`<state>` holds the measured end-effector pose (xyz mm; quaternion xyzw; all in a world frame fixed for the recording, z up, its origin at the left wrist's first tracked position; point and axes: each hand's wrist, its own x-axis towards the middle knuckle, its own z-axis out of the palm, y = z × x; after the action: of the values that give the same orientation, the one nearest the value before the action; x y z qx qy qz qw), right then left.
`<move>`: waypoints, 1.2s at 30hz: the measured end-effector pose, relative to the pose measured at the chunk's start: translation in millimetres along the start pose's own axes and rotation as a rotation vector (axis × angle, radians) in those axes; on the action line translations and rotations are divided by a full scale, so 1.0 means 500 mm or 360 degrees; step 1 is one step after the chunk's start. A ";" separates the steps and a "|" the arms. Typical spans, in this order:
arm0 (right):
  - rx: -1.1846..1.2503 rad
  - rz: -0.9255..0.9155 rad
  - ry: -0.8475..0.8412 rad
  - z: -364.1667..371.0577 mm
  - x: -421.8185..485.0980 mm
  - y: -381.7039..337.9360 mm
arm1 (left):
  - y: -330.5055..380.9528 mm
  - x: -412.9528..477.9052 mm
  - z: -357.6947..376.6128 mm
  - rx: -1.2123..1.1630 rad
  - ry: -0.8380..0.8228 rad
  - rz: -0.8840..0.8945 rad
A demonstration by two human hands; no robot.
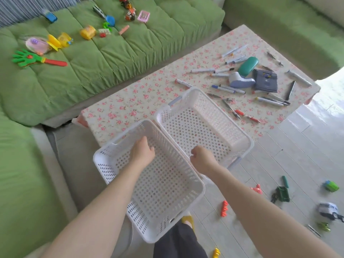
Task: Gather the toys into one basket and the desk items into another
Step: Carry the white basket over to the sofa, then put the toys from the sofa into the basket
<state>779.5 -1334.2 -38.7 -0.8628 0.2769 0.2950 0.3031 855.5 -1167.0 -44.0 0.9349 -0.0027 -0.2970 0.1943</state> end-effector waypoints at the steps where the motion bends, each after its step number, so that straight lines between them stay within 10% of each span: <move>1: -0.0037 -0.0007 -0.0013 0.012 0.006 -0.003 | -0.024 -0.006 0.004 -0.0001 -0.0015 -0.0049; 19: -0.0455 -0.0199 -0.0034 0.116 0.101 0.018 | -0.228 -0.072 0.135 -0.0647 0.0425 -0.1043; 36: -0.0324 -0.0545 0.0126 -0.069 -0.079 -0.209 | -0.258 -0.199 -0.139 -0.1077 0.0807 -0.0922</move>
<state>833.2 -1277.0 47.9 -0.9344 0.1067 0.2315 0.2488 797.8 -1010.4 16.1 0.8247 0.4002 -0.0868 0.3902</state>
